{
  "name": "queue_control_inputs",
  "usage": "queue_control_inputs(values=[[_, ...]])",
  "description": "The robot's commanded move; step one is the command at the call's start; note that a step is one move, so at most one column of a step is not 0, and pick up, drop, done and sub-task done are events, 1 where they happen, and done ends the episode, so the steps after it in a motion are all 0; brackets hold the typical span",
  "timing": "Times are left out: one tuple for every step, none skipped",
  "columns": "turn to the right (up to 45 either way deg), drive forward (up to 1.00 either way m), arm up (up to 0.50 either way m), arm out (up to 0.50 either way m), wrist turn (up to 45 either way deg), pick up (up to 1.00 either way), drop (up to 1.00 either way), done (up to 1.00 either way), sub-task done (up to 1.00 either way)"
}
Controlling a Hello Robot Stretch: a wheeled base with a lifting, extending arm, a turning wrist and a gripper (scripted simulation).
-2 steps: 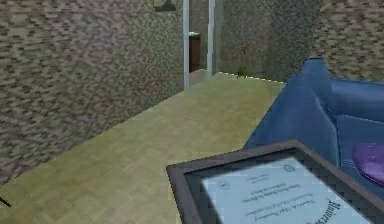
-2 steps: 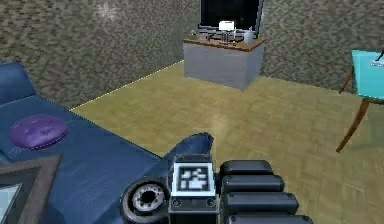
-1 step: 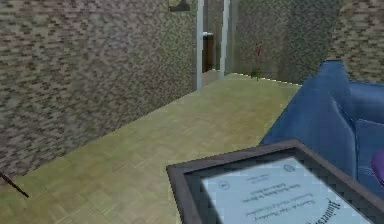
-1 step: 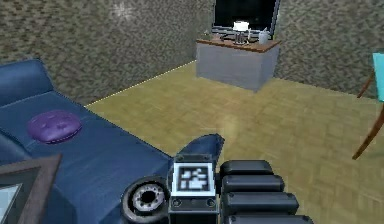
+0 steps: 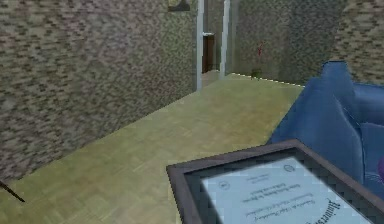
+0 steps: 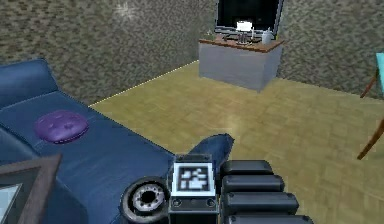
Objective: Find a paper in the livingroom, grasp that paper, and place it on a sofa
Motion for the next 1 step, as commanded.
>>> queue_control_inputs(values=[[0.0,0.0,0.0,0.0,0.0,0.0,0.0,1.0,0.0]])
